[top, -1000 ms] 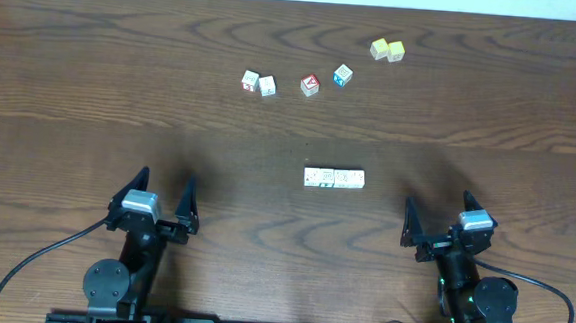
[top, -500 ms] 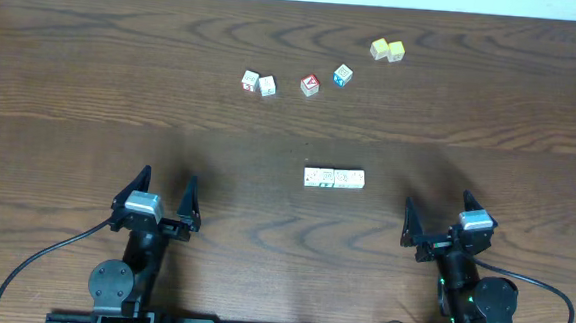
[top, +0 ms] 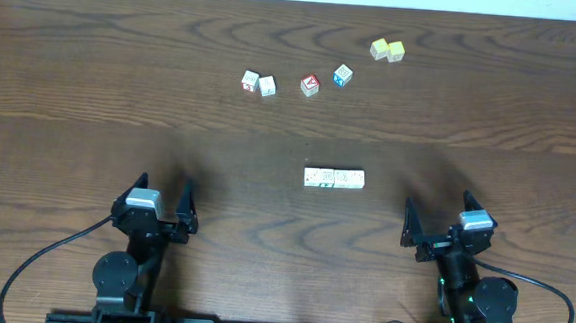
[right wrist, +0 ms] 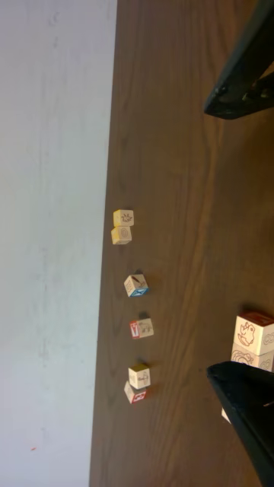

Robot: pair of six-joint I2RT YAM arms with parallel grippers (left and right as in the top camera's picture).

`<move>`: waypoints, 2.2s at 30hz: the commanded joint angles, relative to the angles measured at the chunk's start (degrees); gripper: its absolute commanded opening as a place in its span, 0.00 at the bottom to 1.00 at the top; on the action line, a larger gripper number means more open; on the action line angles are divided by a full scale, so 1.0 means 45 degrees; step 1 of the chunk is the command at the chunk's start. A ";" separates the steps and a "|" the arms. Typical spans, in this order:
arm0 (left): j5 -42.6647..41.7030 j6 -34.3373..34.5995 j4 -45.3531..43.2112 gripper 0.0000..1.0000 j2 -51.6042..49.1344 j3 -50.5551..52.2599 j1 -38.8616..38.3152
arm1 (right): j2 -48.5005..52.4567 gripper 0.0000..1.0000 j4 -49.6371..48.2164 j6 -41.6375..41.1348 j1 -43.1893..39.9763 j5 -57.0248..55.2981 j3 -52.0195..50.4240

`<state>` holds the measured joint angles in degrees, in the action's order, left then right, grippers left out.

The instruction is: Lift 4 blocks

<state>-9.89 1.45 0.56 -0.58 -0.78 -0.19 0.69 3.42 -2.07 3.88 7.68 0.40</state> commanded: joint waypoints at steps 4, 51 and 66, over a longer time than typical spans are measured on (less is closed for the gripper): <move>0.0806 -0.0083 0.0685 0.79 0.0117 0.0121 0.0087 | -0.0083 0.99 0.0049 0.0194 -0.0126 -0.0024 -0.0019; 0.2307 -0.0078 0.0811 0.79 0.0078 0.0121 0.0087 | -0.0083 0.99 0.0049 0.0194 -0.0126 -0.0024 -0.0019; 0.2307 -0.0078 0.0811 0.79 0.0078 0.0121 0.0087 | -0.0083 0.99 0.0204 0.0568 -0.0379 -0.0913 -0.0010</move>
<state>-2.13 1.45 1.91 -0.58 -1.21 -0.08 0.69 3.77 -0.56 3.77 5.43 0.40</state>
